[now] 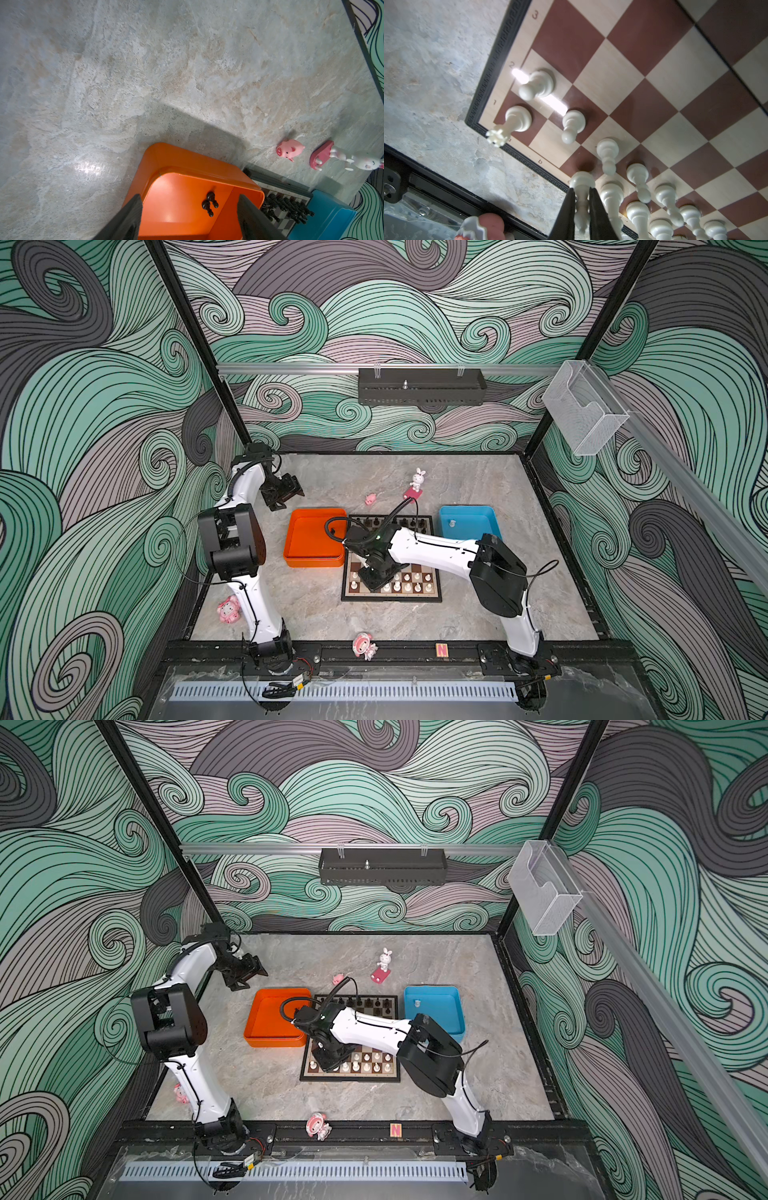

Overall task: Set up the chess pieces on the board
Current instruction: 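Lower the white pawn onto the board and open the right gripper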

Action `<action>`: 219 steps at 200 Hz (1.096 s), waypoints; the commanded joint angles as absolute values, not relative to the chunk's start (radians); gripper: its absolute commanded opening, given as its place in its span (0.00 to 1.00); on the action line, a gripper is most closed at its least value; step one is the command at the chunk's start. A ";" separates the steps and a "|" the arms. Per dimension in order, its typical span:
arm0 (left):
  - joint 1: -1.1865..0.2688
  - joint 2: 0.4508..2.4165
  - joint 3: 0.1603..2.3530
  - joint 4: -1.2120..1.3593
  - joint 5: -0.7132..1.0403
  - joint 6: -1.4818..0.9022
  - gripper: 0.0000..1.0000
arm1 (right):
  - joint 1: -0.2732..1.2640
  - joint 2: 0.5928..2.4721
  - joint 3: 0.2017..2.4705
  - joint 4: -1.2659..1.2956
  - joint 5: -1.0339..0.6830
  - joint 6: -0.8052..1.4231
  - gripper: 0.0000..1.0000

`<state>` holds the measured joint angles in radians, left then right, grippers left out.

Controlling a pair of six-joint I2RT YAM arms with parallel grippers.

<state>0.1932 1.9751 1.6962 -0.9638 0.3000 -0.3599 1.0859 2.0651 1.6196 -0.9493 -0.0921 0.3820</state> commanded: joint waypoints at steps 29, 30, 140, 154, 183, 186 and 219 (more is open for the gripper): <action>0.189 1.994 1.688 -0.959 0.314 -0.366 0.75 | 1.075 2.086 1.646 -0.958 -0.110 0.369 0.15; 0.189 1.994 1.688 -0.958 0.313 -0.366 0.75 | 1.075 2.086 1.646 -0.958 -0.110 0.369 0.15; 0.189 2.000 1.689 -0.958 0.310 -0.366 0.75 | 1.071 2.096 1.651 -0.958 -0.115 0.368 0.19; 0.189 2.000 1.689 -0.959 0.310 -0.365 0.75 | 1.071 2.098 1.651 -0.957 -0.116 0.369 0.21; 0.188 2.001 1.689 -0.961 0.309 -0.365 0.75 | 1.070 2.095 1.651 -0.958 -0.111 0.370 0.22; 0.189 2.000 1.689 -0.960 0.309 -0.365 0.75 | 1.070 2.093 1.651 -0.957 -0.112 0.370 0.22; 0.188 1.996 1.689 -0.962 0.301 -0.364 0.75 | 1.070 2.071 1.655 -0.960 -0.093 0.374 0.28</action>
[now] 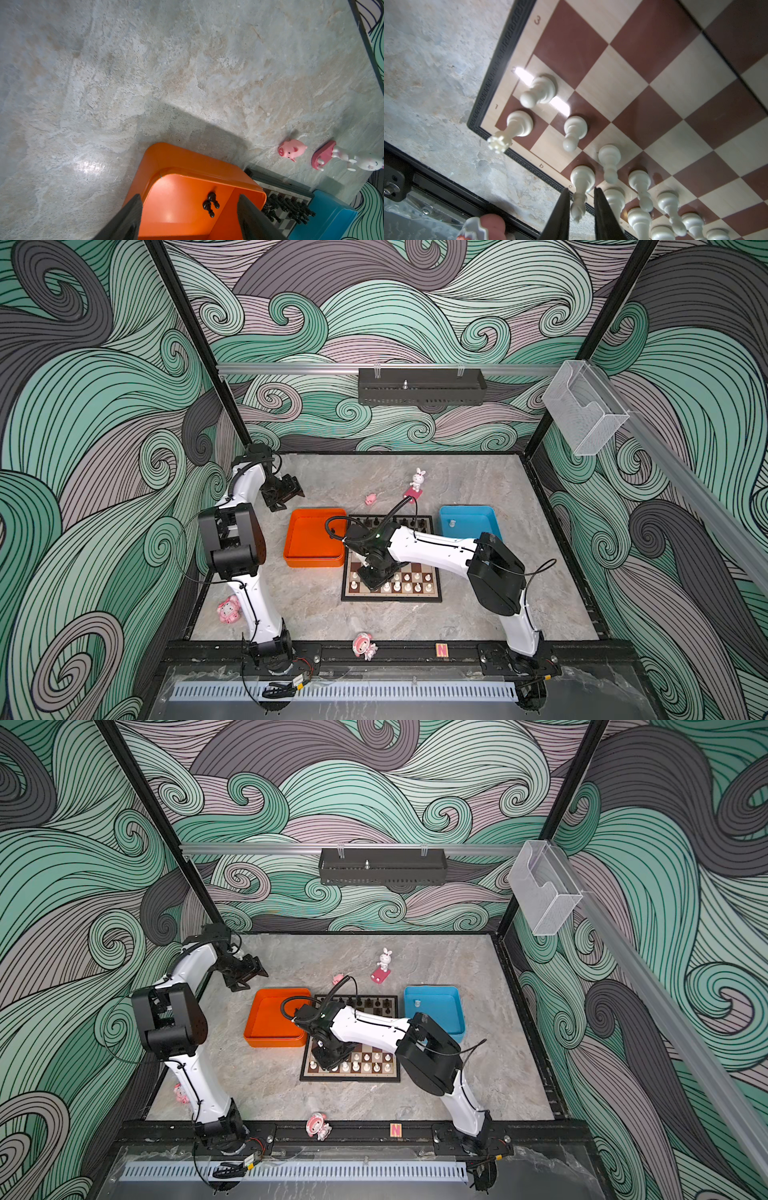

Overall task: Set up the chess pieces on the board
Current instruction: 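Lower the white pawn onto the board and open the right gripper, then raise the right gripper over the blue tray while the left lowers into the orange tray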

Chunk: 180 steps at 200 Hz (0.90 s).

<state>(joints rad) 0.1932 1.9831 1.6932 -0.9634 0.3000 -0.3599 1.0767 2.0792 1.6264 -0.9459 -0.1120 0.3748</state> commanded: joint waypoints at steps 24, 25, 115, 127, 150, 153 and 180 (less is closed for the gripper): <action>0.188 1.996 1.689 -0.962 0.301 -0.364 0.75 | 1.068 2.042 1.663 -0.961 -0.077 0.382 0.32; 0.188 1.996 1.689 -0.962 0.301 -0.364 0.75 | 1.069 2.041 1.664 -0.960 -0.076 0.383 0.32; 0.173 1.946 1.673 -0.963 0.266 -0.372 0.75 | 0.910 1.866 1.722 -0.966 0.020 0.368 0.71; 0.145 1.930 1.670 -0.970 0.229 -0.365 0.76 | 0.866 1.845 1.722 -0.966 0.029 0.360 0.78; 0.081 1.910 1.678 -0.999 0.177 -0.354 0.76 | 0.784 1.810 1.702 -0.965 0.041 0.339 0.90; 0.074 1.908 1.675 -1.003 0.175 -0.356 0.76 | 0.773 1.804 1.696 -0.964 0.042 0.338 0.92; 0.008 1.877 1.612 -1.002 0.149 -0.355 0.76 | 0.663 1.752 1.622 -0.964 0.067 0.359 1.00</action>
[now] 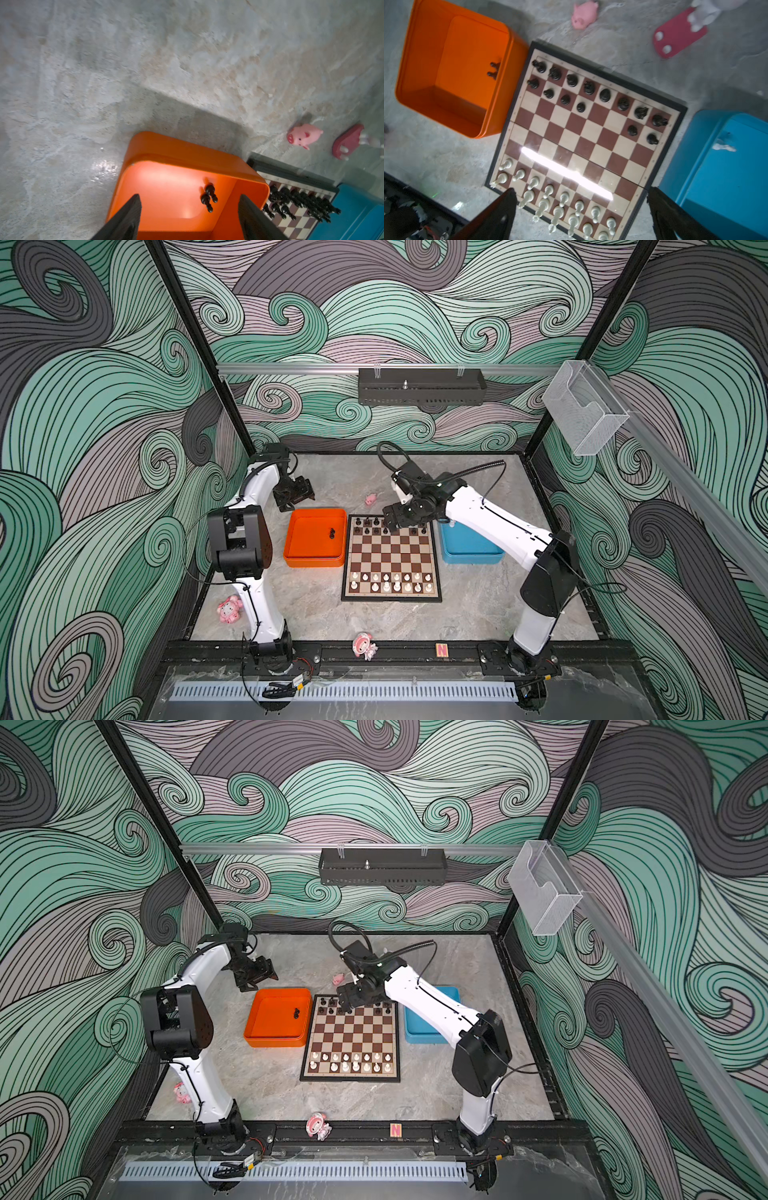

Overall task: Set up the chess pieces on the board
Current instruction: 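Raise the right gripper over the blue tray while the left lowers into the orange tray, then close the left gripper on the last black pawn in the orange tray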

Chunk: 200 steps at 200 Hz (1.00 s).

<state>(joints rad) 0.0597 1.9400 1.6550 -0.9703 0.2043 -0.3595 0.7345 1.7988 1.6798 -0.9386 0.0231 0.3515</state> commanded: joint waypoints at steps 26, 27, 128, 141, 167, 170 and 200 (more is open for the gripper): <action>-0.053 1.861 1.551 -0.994 0.132 -0.337 0.75 | 0.552 1.687 1.517 -0.933 0.042 0.373 1.00; -0.055 1.861 1.548 -0.995 0.131 -0.337 0.74 | 0.548 1.684 1.513 -0.931 0.041 0.374 1.00; -0.173 1.911 1.469 -0.960 0.092 -0.318 0.56 | 0.347 1.546 1.311 -0.861 -0.001 0.359 1.00; -0.179 1.920 1.463 -0.952 0.091 -0.314 0.51 | 0.339 1.549 1.309 -0.860 -0.007 0.356 1.00; -0.192 1.939 1.453 -0.941 0.083 -0.308 0.49 | 0.332 1.562 1.303 -0.853 -0.022 0.354 1.00; -0.192 1.942 1.453 -0.942 0.083 -0.308 0.48 | 0.332 1.564 1.302 -0.851 -0.024 0.354 1.00; -0.204 1.960 1.452 -0.939 0.077 -0.302 0.47 | 0.327 1.575 1.298 -0.847 -0.034 0.353 1.00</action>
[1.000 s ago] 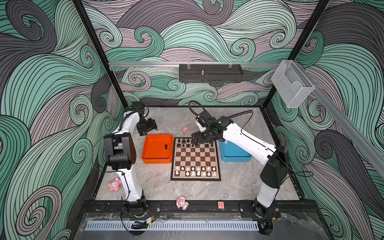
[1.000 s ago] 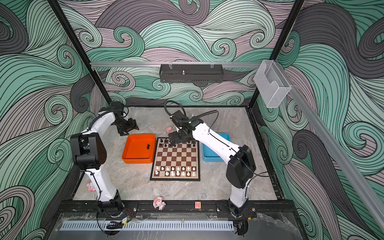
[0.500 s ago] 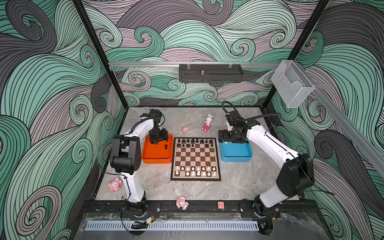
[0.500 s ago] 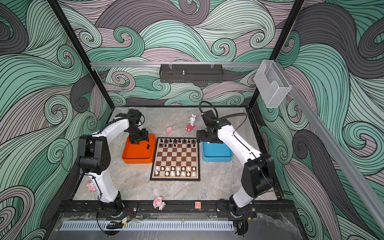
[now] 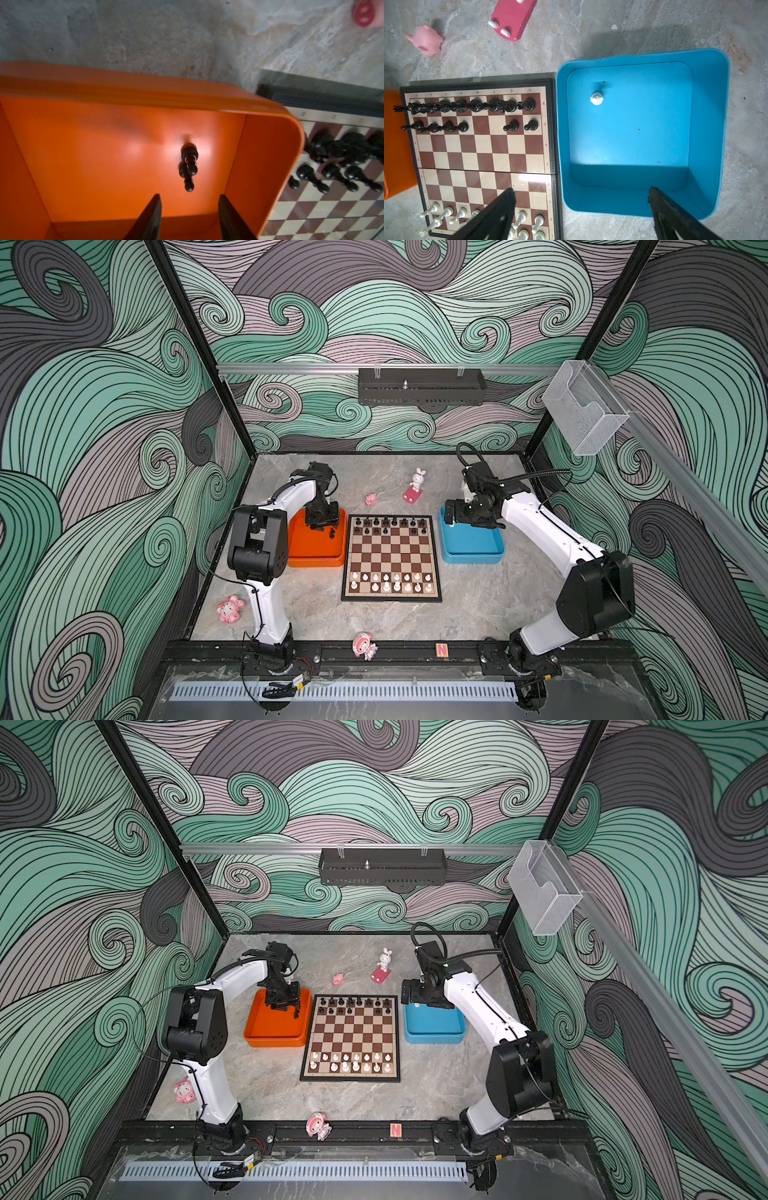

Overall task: Set up the chess pieces on the board
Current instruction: 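Close the left gripper on the last black pawn in the orange tray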

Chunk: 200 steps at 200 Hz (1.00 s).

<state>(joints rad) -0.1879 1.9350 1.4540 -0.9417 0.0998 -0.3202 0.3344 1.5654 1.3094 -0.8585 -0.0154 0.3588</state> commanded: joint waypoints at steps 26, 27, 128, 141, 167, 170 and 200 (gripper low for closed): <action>-0.208 1.976 1.453 -0.935 0.074 -0.300 0.45 | 0.321 1.582 1.294 -0.842 -0.039 0.350 1.00; -0.209 1.976 1.453 -0.935 0.074 -0.300 0.44 | 0.321 1.583 1.294 -0.842 -0.039 0.349 1.00; -0.222 2.019 1.463 -0.936 0.052 -0.295 0.33 | 0.301 1.593 1.281 -0.833 -0.050 0.344 1.00; -0.222 2.020 1.465 -0.938 0.048 -0.296 0.32 | 0.299 1.593 1.278 -0.831 -0.053 0.344 1.00; -0.223 2.023 1.470 -0.939 0.038 -0.294 0.30 | 0.296 1.595 1.273 -0.830 -0.054 0.342 1.00; -0.223 2.024 1.470 -0.939 0.038 -0.294 0.29 | 0.296 1.596 1.273 -0.829 -0.054 0.342 1.00; -0.222 2.023 1.472 -0.941 0.034 -0.292 0.24 | 0.295 1.598 1.272 -0.827 -0.057 0.342 1.00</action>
<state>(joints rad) -0.2150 2.0144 1.4506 -0.9295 0.0555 -0.2974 0.3023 1.5883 1.2823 -0.8291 -0.0517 0.3508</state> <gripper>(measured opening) 0.258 0.998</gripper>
